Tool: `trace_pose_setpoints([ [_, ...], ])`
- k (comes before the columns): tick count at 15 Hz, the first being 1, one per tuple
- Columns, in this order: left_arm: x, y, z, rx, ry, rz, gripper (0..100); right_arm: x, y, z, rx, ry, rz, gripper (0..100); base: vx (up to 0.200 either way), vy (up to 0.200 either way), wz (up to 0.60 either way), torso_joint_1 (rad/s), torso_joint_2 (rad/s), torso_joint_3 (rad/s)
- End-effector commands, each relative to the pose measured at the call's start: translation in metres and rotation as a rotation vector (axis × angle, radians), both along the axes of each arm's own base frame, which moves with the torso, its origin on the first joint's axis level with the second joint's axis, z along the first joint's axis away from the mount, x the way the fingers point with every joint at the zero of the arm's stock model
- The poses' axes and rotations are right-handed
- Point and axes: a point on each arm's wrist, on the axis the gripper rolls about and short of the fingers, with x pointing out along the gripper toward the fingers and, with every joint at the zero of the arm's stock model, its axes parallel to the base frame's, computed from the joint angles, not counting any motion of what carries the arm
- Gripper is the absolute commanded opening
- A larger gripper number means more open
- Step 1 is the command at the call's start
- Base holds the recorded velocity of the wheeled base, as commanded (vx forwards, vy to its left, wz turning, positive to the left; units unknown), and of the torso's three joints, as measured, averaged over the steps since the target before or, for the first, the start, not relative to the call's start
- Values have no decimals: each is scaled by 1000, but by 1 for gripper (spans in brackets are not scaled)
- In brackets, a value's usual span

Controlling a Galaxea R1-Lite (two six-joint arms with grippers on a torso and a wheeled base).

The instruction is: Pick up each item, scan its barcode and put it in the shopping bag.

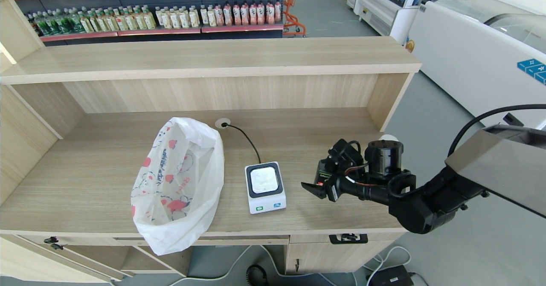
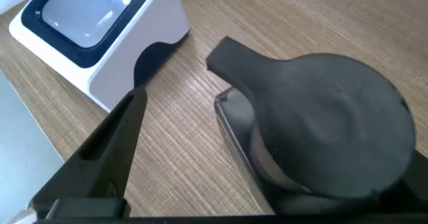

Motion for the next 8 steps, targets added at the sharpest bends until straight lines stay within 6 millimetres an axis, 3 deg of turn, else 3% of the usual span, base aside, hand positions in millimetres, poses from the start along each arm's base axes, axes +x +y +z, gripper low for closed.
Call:
trace_pose_setpoints([
  [1, 0, 0, 0, 0, -1, 0, 100, 2, -1, -3, -6, 1, -2, 0, 0, 0, 0, 0, 0, 0],
  [5, 0, 0, 0, 0, -1, 0, 100, 5, -11, -14, -63, -9, -8, 0, 0, 0, 0, 0, 0, 0],
  [8, 0, 0, 0, 0, -1, 0, 100, -15, -18, 28, -11, -68, -19, 0, 0, 0, 0, 0, 0, 0],
])
